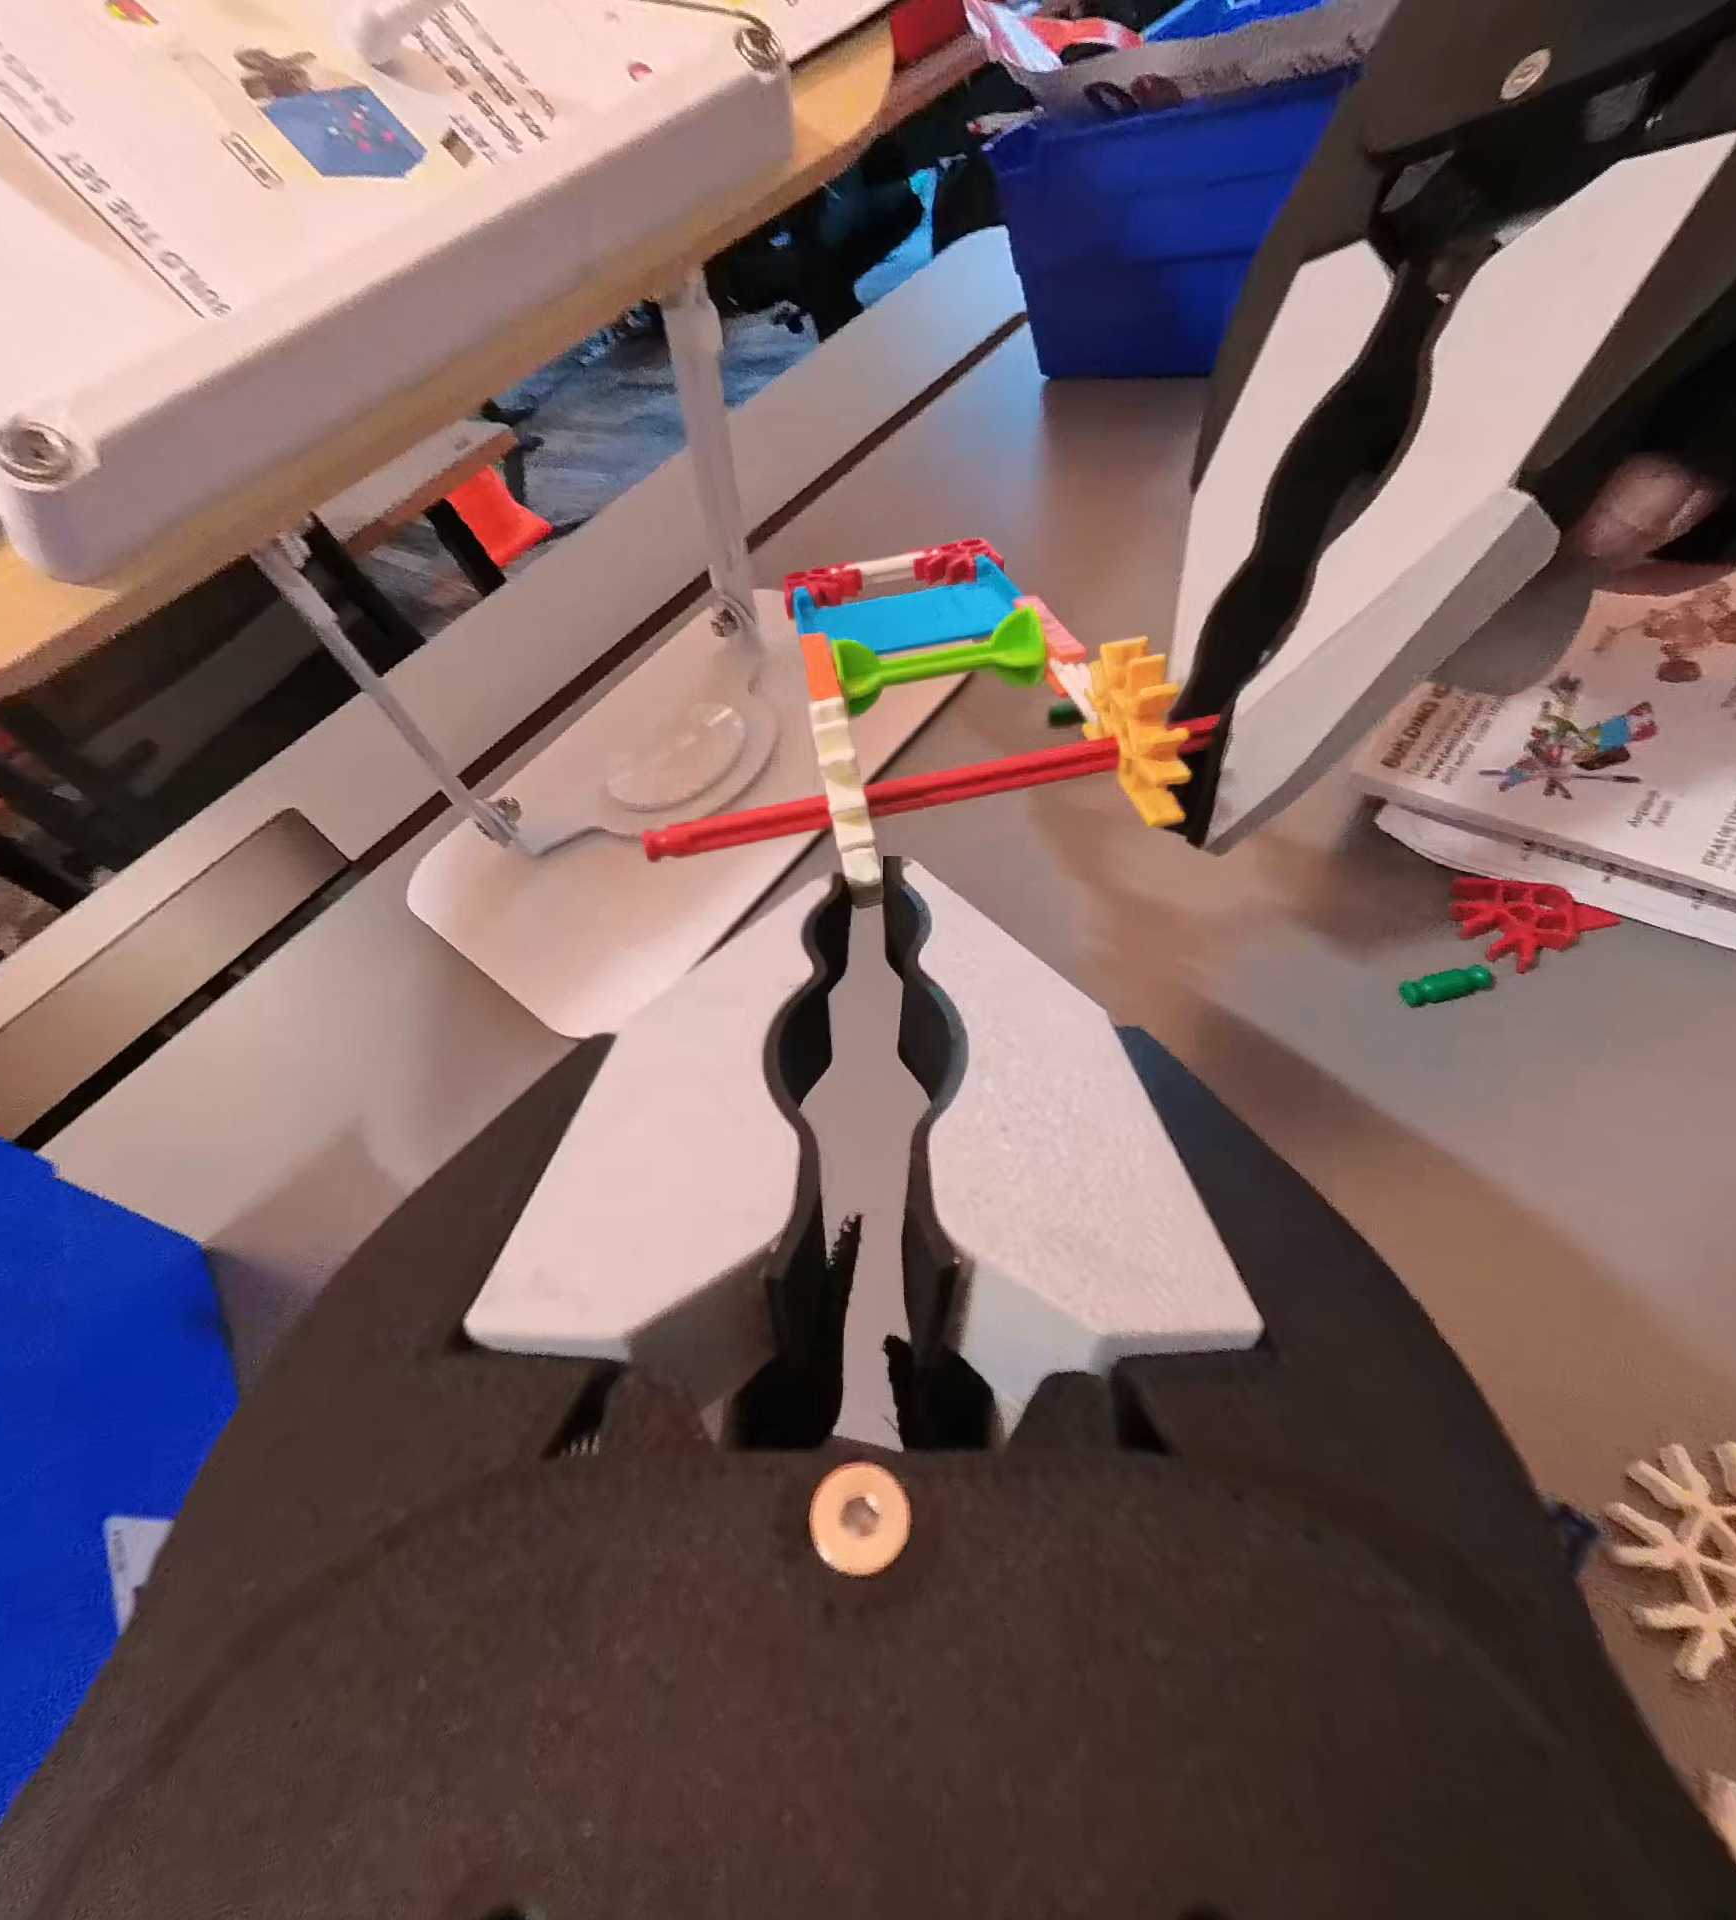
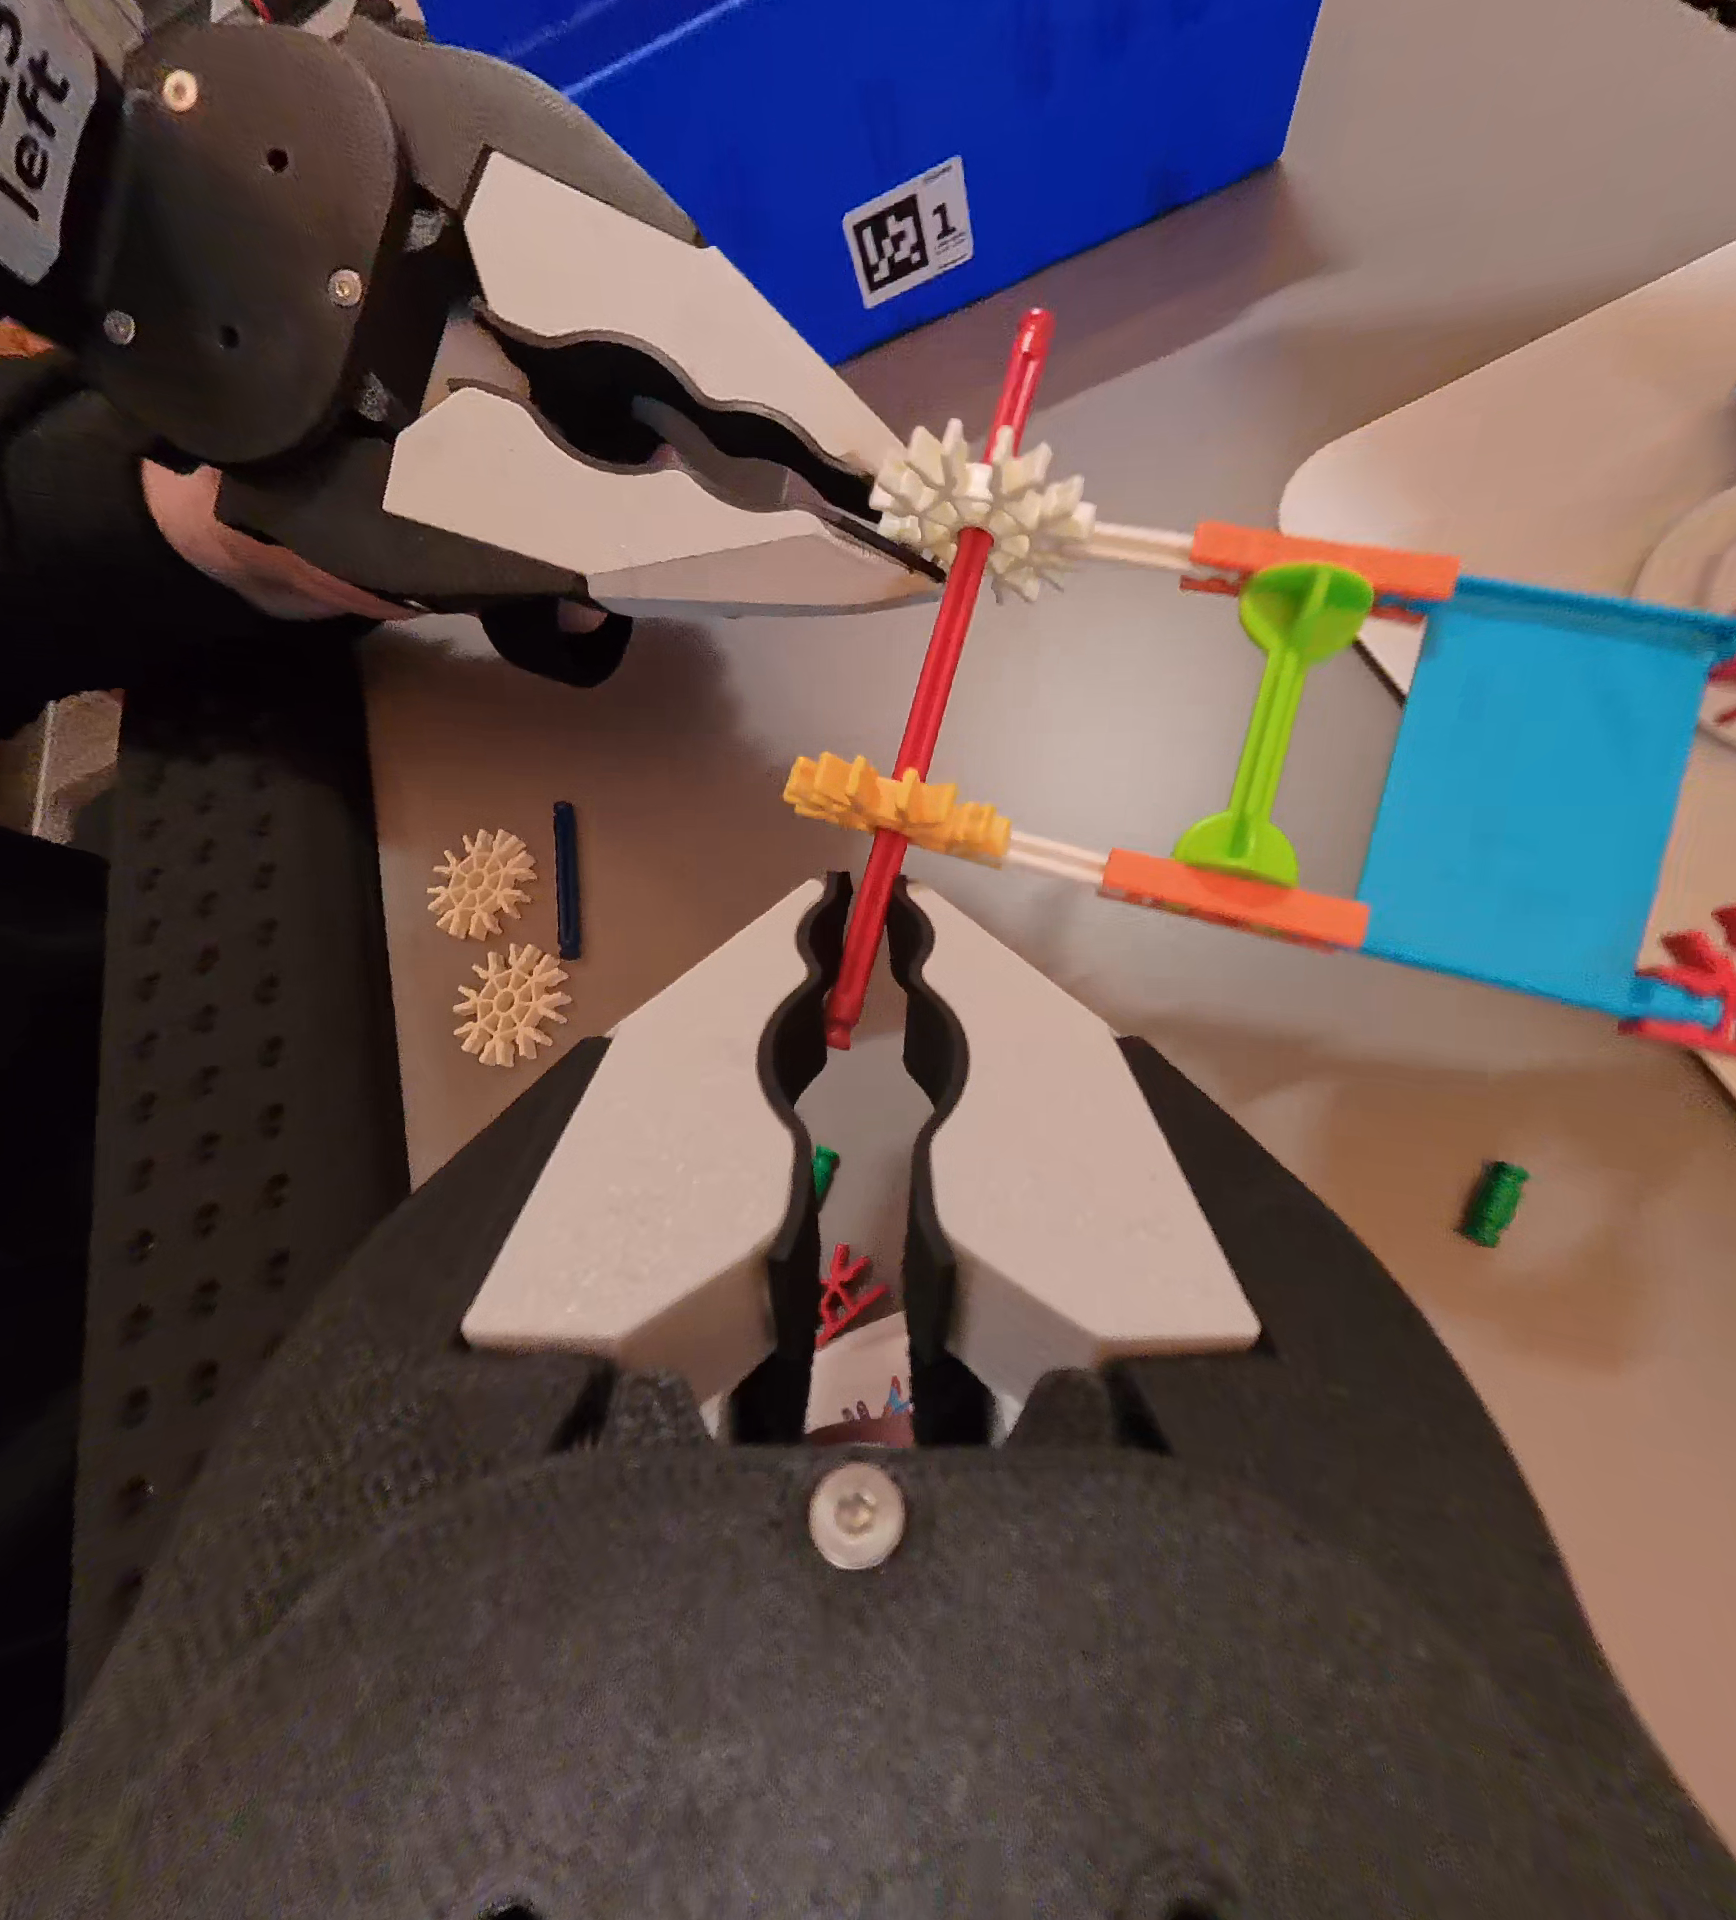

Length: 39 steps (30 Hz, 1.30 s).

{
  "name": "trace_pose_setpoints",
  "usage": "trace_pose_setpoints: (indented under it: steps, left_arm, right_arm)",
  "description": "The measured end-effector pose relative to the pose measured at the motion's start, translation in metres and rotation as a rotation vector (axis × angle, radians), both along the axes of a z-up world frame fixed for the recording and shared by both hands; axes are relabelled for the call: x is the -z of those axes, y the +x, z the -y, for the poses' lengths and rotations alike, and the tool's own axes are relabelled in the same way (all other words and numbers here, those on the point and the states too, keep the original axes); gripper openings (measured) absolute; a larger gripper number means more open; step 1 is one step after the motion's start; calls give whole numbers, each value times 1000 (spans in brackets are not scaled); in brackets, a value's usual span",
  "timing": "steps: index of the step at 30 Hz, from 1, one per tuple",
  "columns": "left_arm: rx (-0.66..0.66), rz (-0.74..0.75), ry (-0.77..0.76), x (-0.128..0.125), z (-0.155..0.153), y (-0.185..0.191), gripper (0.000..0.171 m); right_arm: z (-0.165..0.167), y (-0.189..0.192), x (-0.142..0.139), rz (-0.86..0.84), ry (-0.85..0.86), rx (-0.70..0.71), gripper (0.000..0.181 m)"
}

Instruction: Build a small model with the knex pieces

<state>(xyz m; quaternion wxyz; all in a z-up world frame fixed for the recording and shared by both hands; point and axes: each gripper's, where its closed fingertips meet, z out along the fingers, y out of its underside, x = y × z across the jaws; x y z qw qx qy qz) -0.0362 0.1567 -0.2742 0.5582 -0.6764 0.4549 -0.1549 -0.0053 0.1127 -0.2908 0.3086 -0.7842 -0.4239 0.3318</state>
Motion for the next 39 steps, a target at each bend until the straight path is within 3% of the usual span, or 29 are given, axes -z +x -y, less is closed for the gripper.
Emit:
trace_pose_setpoints:
  steps: [9, 19, 24, 32, 39]
  left_arm:
    - [47, -51, -197, 32, 4, -10, 4]
    - [77, -113, -299, 57, 12, -13, 4]
    - [66, -221, -339, 77, 15, -20, 4]
    - [44, -254, -375, 83, 12, -28, 9]
    - [20, -262, -334, 81, 6, -32, 19]
  right_arm:
    - [8, -2, 10, 32, -1, -28, 19]
    - [2, 20, 4, 28, 23, 20, 17]
    - [-6, 31, -8, 0, 65, 74, 14]
    - [-30, 64, -50, -113, 194, 261, 11]
    - [-34, 75, -53, -115, 222, 295, 11]
